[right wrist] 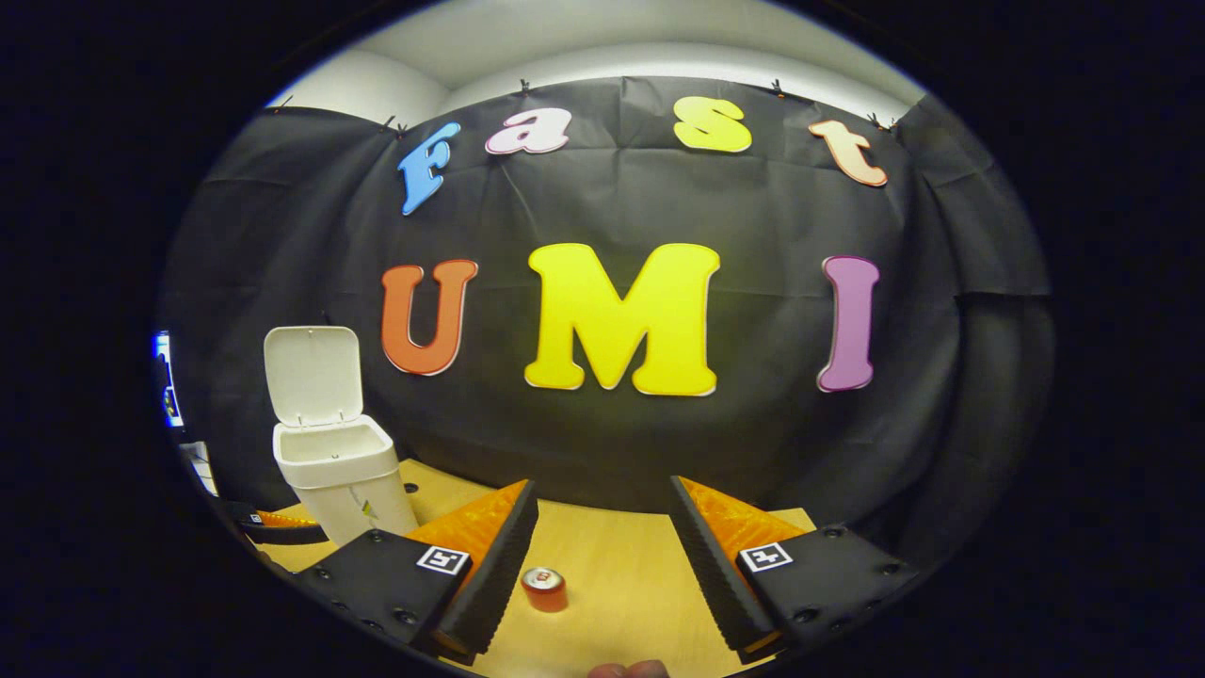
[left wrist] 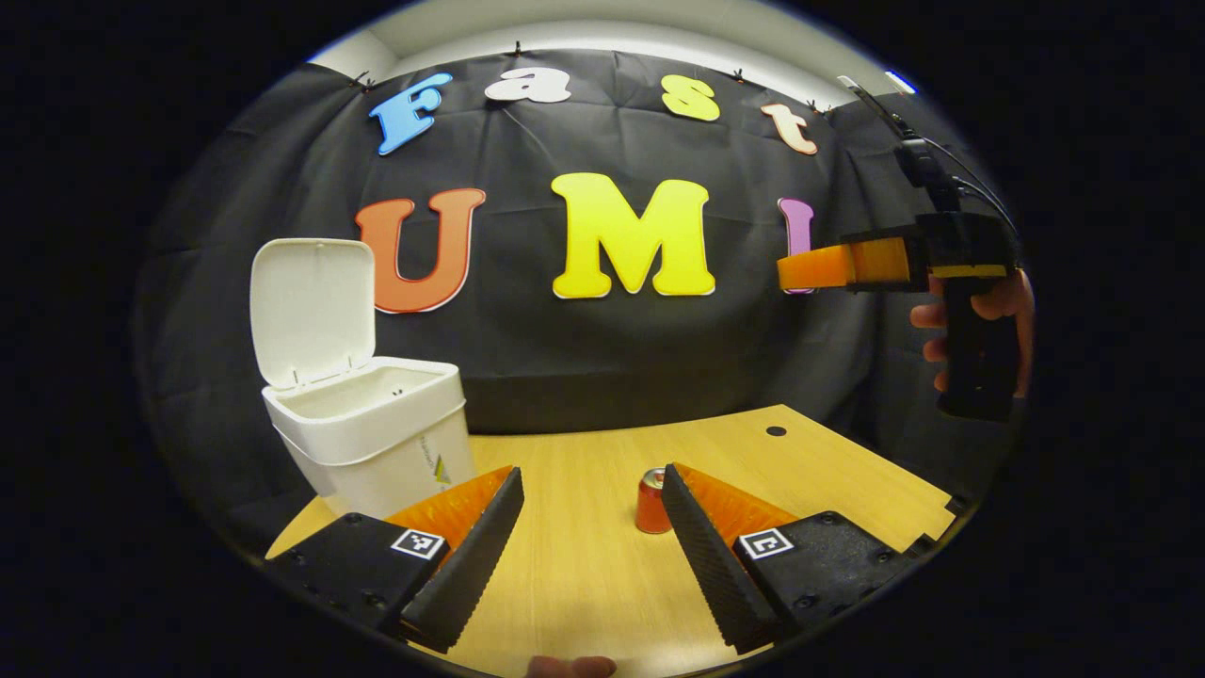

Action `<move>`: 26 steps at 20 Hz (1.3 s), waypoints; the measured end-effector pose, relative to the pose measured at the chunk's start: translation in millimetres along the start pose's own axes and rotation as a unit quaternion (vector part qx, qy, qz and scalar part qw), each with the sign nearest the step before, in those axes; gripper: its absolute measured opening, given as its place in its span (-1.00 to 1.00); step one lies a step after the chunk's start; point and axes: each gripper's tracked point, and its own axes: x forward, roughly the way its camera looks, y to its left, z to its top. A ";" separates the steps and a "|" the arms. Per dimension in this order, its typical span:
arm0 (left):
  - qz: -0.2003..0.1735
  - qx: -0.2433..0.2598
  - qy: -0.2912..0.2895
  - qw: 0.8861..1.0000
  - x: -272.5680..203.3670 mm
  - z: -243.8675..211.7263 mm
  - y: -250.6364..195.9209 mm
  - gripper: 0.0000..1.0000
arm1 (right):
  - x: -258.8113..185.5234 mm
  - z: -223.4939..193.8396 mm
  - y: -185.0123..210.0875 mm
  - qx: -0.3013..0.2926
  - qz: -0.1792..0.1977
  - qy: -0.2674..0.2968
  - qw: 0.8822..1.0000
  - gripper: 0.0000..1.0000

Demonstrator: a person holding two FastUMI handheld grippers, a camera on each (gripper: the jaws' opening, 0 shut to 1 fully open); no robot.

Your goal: Press the lid of the desktop garbage bin to open it, pick up the crumpled paper on the desktop and throw it into the bin, then pick up the pop can on the desktop and drop it into the bin, and finally close the garbage bin lid.

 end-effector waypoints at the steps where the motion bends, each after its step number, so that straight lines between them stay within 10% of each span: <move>1: -0.006 -0.004 0.005 1.000 4.9 -6.3 -8.5 0.95 | -8.3 -4.9 -12.4 0.003 -0.010 0.005 1.000 0.77; 26: -0.021 -0.015 0.126 0.992 174.5 -162.5 -63.6 0.96 | -80.1 -59.7 -117.8 -0.002 -0.084 0.103 0.991 0.77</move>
